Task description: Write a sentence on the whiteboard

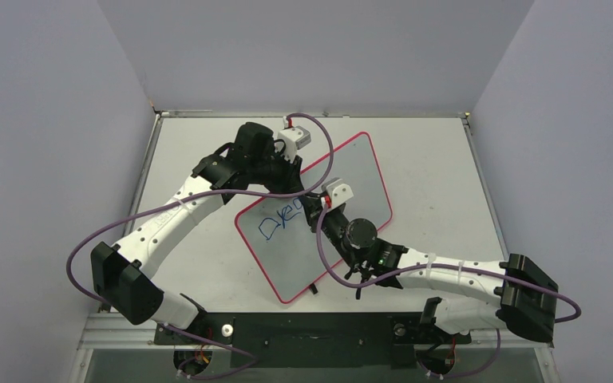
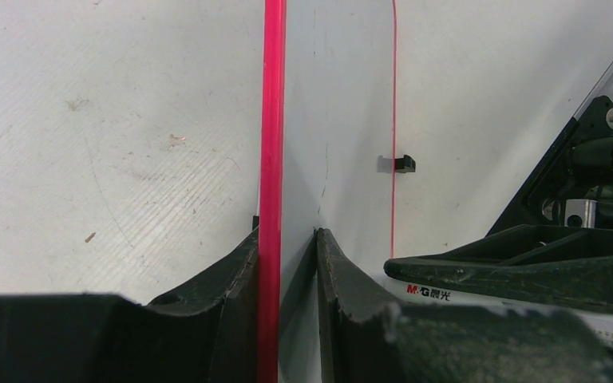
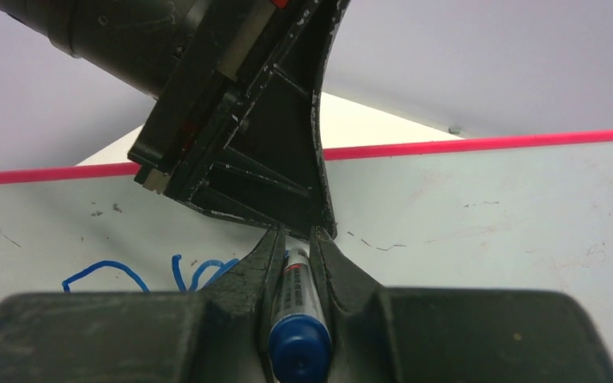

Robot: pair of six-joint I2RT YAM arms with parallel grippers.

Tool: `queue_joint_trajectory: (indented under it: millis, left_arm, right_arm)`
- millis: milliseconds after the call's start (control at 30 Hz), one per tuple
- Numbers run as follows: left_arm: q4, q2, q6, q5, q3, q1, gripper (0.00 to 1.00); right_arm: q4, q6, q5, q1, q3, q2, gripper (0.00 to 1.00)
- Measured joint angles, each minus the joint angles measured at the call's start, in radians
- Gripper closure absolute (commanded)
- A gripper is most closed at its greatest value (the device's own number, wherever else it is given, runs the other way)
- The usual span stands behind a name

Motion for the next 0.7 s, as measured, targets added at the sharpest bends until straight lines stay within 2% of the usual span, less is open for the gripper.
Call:
queue_joint_trajectory:
  millis: [400, 700]
  left_arm:
    - [0.001, 0.0, 0.0, 0.0, -0.002, 0.0, 1.0]
    - [0.0, -0.004, 0.0, 0.0, -0.002, 0.0, 1.0]
  right_arm:
    - [-0.018, 0.047, 0.006, 0.0, -0.099, -0.06, 1.0]
    - [-0.077, 0.05, 0.029, 0.0, -0.109, -0.103, 1.0]
